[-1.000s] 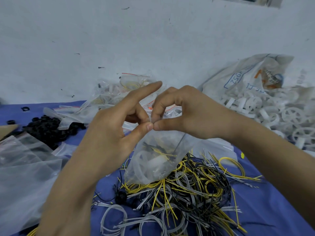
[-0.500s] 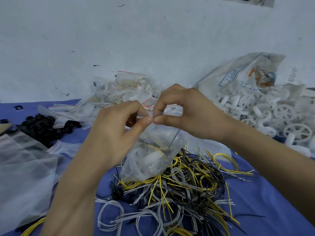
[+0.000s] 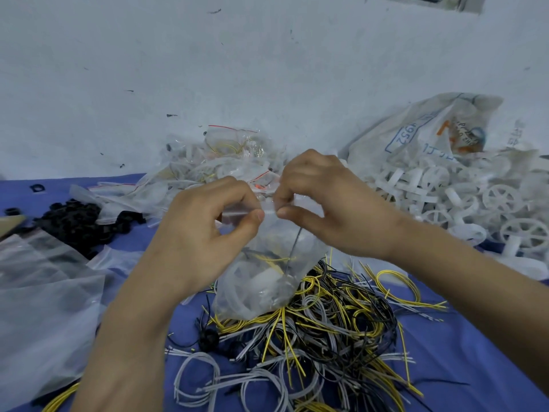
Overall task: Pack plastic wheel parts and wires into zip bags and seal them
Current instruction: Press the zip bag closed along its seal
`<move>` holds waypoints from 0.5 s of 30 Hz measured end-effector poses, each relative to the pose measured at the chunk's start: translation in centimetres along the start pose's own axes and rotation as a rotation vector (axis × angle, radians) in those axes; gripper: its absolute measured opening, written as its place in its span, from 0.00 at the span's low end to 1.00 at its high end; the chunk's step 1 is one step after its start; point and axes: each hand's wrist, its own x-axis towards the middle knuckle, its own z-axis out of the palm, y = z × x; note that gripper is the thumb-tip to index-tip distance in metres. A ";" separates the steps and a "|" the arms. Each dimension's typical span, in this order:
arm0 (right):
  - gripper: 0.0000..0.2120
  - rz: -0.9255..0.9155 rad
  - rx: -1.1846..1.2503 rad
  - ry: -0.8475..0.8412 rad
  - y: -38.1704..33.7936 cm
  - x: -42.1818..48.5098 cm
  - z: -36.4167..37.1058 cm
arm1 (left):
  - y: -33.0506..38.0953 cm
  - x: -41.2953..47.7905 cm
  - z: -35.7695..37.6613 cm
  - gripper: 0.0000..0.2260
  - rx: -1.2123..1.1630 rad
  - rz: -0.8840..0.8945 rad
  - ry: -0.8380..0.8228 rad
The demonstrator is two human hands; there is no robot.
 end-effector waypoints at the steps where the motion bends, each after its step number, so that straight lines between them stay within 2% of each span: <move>1: 0.02 -0.018 -0.030 0.010 -0.1 -0.1 0.3 | -0.1 0.0 0.0 0.05 -0.029 -0.015 -0.003; 10: 0.05 -0.023 -0.092 0.033 -0.2 -0.5 0.6 | -0.4 -0.1 -0.3 0.04 -0.079 -0.038 0.004; 15: 0.06 -0.078 -0.147 0.029 -0.9 -0.6 1.5 | -0.3 0.0 -0.5 0.05 0.001 0.011 -0.043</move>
